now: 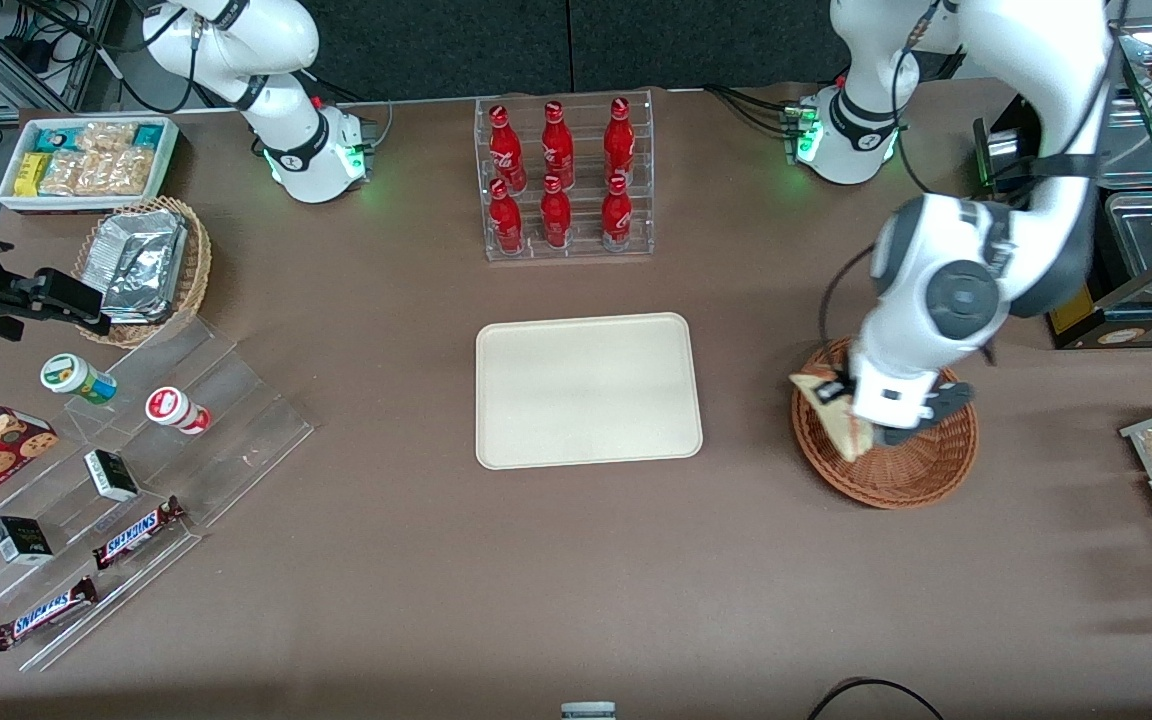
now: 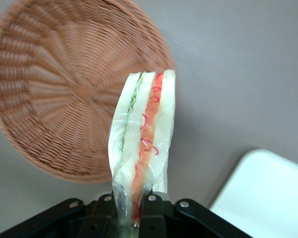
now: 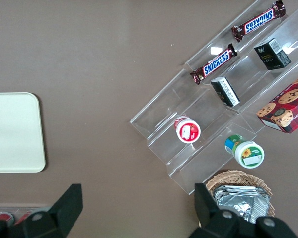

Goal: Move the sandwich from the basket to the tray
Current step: 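Lift the sandwich out of the basket and carry it over the cream tray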

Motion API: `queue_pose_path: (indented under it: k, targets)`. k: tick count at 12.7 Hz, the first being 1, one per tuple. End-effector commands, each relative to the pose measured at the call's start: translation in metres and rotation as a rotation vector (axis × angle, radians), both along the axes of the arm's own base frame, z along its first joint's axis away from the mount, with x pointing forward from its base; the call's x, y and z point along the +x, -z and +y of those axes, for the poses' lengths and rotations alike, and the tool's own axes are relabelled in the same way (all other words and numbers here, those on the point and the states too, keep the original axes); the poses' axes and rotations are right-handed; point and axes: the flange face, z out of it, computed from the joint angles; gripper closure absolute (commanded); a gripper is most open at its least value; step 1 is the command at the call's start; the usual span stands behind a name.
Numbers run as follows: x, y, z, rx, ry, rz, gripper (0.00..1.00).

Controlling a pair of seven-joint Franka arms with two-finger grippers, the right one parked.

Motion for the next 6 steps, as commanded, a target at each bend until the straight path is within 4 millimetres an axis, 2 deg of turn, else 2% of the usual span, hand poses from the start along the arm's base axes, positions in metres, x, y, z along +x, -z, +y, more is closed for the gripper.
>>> queue_pose_path:
  k: [1, 4, 6]
  targets:
    - [-0.009, 0.009, -0.076, 0.014, 0.100, 0.006, 1.00]
    - [-0.027, 0.020, -0.168, -0.001, 0.229, -0.006, 1.00]
    - [-0.043, 0.036, -0.213, 0.003, 0.241, -0.007, 1.00]
